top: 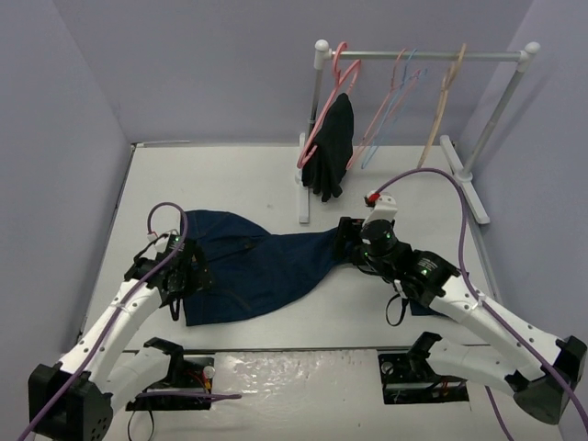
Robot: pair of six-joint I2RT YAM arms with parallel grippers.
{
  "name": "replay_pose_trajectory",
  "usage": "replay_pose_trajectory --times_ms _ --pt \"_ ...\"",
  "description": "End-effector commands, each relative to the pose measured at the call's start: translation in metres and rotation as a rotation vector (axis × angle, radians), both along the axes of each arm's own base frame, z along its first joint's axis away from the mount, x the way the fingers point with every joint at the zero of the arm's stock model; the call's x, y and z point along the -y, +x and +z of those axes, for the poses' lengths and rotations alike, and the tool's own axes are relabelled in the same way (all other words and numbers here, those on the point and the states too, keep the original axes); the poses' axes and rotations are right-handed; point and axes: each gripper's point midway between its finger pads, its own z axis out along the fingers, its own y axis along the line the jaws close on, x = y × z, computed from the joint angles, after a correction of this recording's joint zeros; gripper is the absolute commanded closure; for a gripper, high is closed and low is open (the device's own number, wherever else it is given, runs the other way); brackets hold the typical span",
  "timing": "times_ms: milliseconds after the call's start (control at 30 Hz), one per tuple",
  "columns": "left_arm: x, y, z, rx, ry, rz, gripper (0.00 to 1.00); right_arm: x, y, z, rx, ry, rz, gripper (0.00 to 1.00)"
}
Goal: Place the trousers on the hanger
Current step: Flatten out the trousers at the center of the board.
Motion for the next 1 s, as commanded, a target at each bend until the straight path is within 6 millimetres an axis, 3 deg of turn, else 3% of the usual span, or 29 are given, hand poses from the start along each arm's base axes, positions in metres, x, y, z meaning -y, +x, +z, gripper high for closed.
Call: replay_pose_trajectory --times_ms 0,200,367,467,567,767,967 --pt "0.007 0.024 -0.014 0.031 -0.091 0.091 0.03 0.016 -0.007 0.005 0.008 0.044 -0.020 0.26" --pt "0.000 0.030 -0.040 -0.053 -0.057 0.094 0.06 0.019 -0.014 0.001 -0.006 0.029 0.036 0.26" --pt "-0.002 0.067 -0.014 0.045 -0.026 0.017 0.10 0.015 -0.022 0.002 -0.011 0.048 0.087 0.26" --pt "-0.013 0.090 0.006 0.095 -0.012 0.014 0.11 0.014 -0.026 0.005 -0.006 0.059 0.111 0.26" --pt "-0.021 0.106 0.013 0.116 -0.016 0.011 0.10 0.012 -0.031 0.008 -0.001 0.064 0.144 0.26" --pt "-0.018 0.131 0.003 0.084 -0.044 -0.049 0.10 0.015 -0.034 0.016 0.026 0.047 0.168 0.26" --pt "-0.020 0.131 -0.012 0.005 -0.022 -0.084 0.09 0.019 -0.036 0.018 0.035 0.032 0.175 0.25"
